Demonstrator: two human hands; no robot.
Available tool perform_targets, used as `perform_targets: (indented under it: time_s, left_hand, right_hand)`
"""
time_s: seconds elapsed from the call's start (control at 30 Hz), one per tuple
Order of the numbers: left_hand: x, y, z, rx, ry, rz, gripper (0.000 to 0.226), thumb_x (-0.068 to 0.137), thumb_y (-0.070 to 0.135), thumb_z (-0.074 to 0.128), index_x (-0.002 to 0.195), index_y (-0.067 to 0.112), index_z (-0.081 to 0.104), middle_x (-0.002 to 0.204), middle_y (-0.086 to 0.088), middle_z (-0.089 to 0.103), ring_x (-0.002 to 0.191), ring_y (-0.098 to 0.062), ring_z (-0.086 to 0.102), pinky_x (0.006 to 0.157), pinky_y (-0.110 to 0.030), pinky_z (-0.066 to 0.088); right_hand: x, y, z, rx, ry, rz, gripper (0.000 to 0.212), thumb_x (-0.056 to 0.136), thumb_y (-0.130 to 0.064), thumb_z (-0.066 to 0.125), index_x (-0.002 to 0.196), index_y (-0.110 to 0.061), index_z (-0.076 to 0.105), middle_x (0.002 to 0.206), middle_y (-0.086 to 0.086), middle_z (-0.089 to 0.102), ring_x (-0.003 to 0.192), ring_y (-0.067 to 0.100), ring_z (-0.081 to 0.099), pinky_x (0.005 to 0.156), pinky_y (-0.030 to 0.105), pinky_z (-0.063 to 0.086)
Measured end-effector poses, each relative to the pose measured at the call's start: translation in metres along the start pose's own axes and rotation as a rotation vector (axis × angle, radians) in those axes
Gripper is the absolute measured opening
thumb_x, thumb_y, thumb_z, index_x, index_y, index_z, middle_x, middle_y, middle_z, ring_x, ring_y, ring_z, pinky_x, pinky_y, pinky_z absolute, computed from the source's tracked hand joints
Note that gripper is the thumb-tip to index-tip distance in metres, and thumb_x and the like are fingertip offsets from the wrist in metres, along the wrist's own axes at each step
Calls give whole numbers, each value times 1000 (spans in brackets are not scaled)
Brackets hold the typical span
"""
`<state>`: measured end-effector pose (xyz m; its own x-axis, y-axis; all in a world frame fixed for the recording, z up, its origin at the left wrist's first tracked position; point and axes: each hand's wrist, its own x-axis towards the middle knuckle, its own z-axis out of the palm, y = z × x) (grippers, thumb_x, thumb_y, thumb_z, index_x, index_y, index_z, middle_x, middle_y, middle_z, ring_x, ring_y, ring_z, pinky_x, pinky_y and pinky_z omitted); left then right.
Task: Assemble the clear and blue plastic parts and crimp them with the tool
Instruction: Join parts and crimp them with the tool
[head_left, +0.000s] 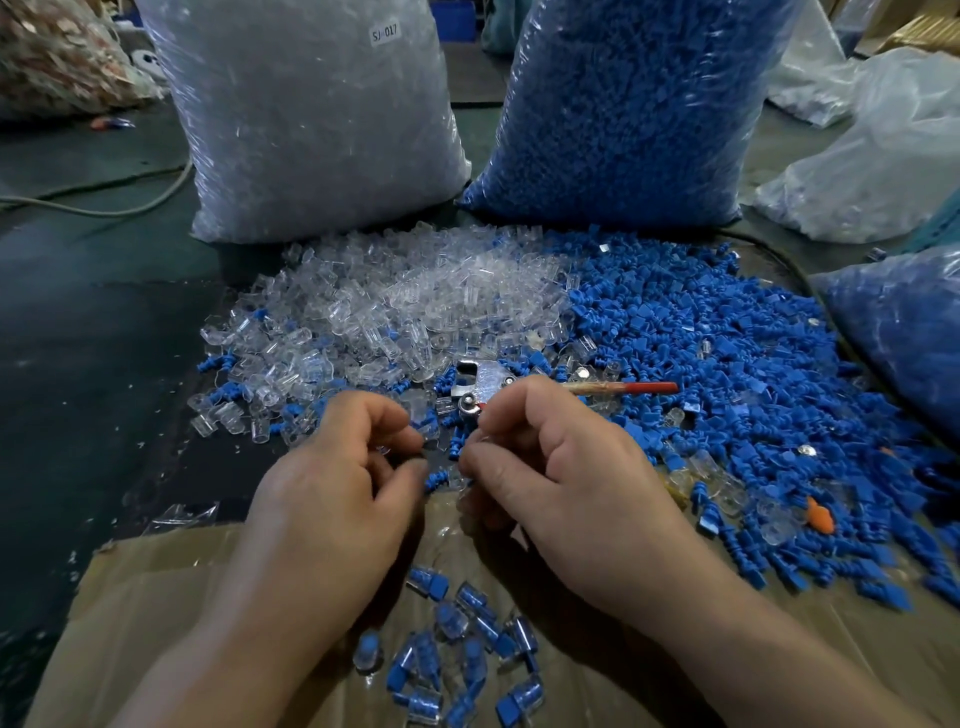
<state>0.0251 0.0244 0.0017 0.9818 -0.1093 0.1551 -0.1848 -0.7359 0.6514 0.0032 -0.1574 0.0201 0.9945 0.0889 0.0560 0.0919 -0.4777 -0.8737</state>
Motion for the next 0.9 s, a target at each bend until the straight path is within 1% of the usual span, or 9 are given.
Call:
perform_targets:
  time_s: [0.07,0.13,0.23,0.33,0.4,0.5,0.6,0.73,0.9]
  left_hand:
    - [0,1,-1,150,-66,70,21,82,41,69,94,42,53,81,20,61,79,1,58,61,-15,42]
    - [0,3,-2,267,-106,169,13,83,40,68,94,38,61,84,21,58,84,-2,55,71,-25,46]
    - [2,6,-3,268,-128,202,10,84,33,70,93,34,68,86,19,59,87,-9,55,76,-35,51]
    - [2,4,-1,230,-103,184,9,85,32,70,91,35,65,85,19,59,85,-7,54,74,-33,49]
    - [2,2,1,214,-57,167,9,87,32,68,92,37,63,84,21,60,82,-2,54,69,-26,45]
    - [-1,2,2,-29,43,36,7,85,38,60,91,42,61,79,22,65,77,3,61,62,-18,44]
    - [-4,4,0,-412,33,-109,17,79,38,62,95,44,65,81,12,72,68,-11,68,57,-38,60]
    - [-4,8,-3,-581,-85,-77,25,83,23,67,93,45,64,80,6,71,66,-11,68,56,-24,57]
    - [-2,1,-6,-658,-152,-75,34,84,17,75,89,48,64,78,3,71,67,-17,69,62,-32,57]
  right_hand:
    - [0,1,0,-14,-8,3,10,91,-40,64,90,-43,54,83,-15,69,72,5,66,65,37,59]
    - [0,1,1,-33,-22,2,9,90,-41,63,91,-43,54,84,-17,68,74,3,66,65,35,59]
    - [1,2,1,-33,-44,11,10,89,-40,65,91,-43,56,85,-18,67,75,2,65,67,34,59]
    - [3,5,2,-6,-54,33,14,89,-34,67,92,-43,57,86,-18,68,77,2,66,72,35,59]
    - [4,6,3,55,-59,44,14,91,-29,66,93,-40,58,85,-13,70,77,5,69,73,39,59]
    - [4,6,3,204,-71,69,15,95,-21,63,94,-36,61,82,-3,72,73,13,72,72,44,61]
    - [4,5,1,328,-99,93,20,96,-17,61,98,-37,67,85,3,73,73,21,73,69,45,62]
    - [3,2,0,422,-144,94,19,97,-15,59,99,-32,68,83,8,71,69,28,71,65,43,61]
    - [3,0,-4,575,-219,124,15,96,-11,59,93,-22,69,77,5,69,63,22,67,58,34,57]
